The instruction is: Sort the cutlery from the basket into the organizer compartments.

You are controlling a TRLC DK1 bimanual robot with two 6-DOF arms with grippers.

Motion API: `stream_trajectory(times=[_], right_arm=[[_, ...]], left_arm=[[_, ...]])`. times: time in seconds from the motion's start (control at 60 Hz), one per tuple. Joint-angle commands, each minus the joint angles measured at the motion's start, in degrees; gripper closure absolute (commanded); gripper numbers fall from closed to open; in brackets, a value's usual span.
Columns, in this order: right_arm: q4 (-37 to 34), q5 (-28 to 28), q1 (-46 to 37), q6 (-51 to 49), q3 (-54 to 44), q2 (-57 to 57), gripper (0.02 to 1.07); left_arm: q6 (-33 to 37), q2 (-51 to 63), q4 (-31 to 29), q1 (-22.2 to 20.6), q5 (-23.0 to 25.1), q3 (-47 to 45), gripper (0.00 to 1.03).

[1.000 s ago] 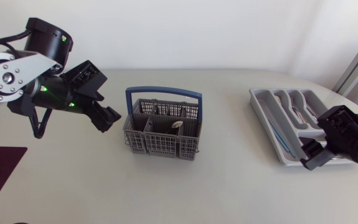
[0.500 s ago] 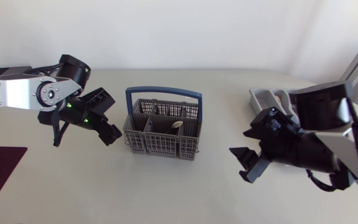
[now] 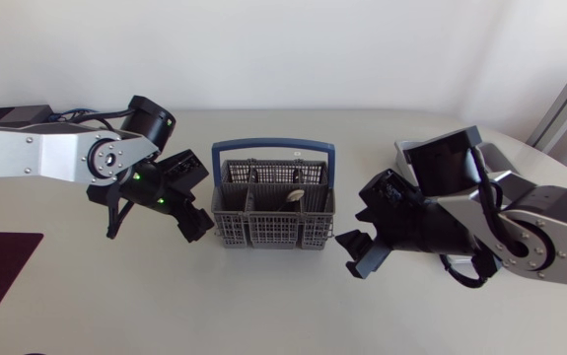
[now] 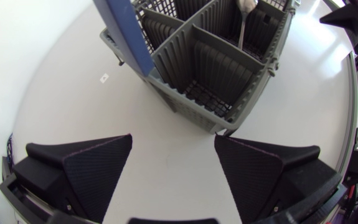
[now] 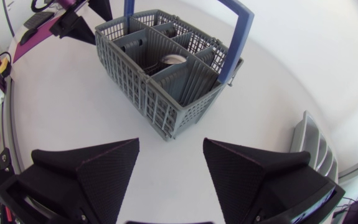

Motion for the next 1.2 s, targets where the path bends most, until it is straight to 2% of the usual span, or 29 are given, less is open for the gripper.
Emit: stream_trajectory(times=[0.0, 0.167, 0.367, 0.5, 0.6, 0.933, 1.183], right_arm=[[0.1, -0.3, -1.1, 2.6, 2.2, 0.9, 0.33], [-4.6, -4.9, -4.2, 9.2, 7.6, 1.7, 0.33], [-8.5, -10.8, -6.0, 15.5, 13.5, 5.8, 0.33], [-12.2, -11.8, -5.9, 19.4, 17.9, 9.8, 0.33], [-15.8, -16.7, -6.1, 19.9, 21.9, 13.3, 0.28], [-15.7, -16.0, -4.4, 23.7, 25.5, 17.0, 0.28], [-15.5, -15.2, -3.2, 25.3, 25.8, 19.4, 0.29]], left_arm=[[-0.7, 1.0, 0.4, -1.8, 1.0, 1.6, 0.12], [-1.2, 0.5, 0.4, -2.6, 1.0, 1.8, 0.12], [-0.6, -3.7, 0.3, -0.9, 1.0, 0.3, 0.12], [0.8, -8.4, 0.3, -0.4, 1.0, -1.4, 0.12], [1.5, -10.8, 0.5, -0.4, 1.4, -2.6, 0.12], [1.7, -16.6, 2.5, -0.9, 6.2, -4.4, 0.12], [1.5, -16.9, 6.2, -1.4, 7.3, -6.4, 0.12]])
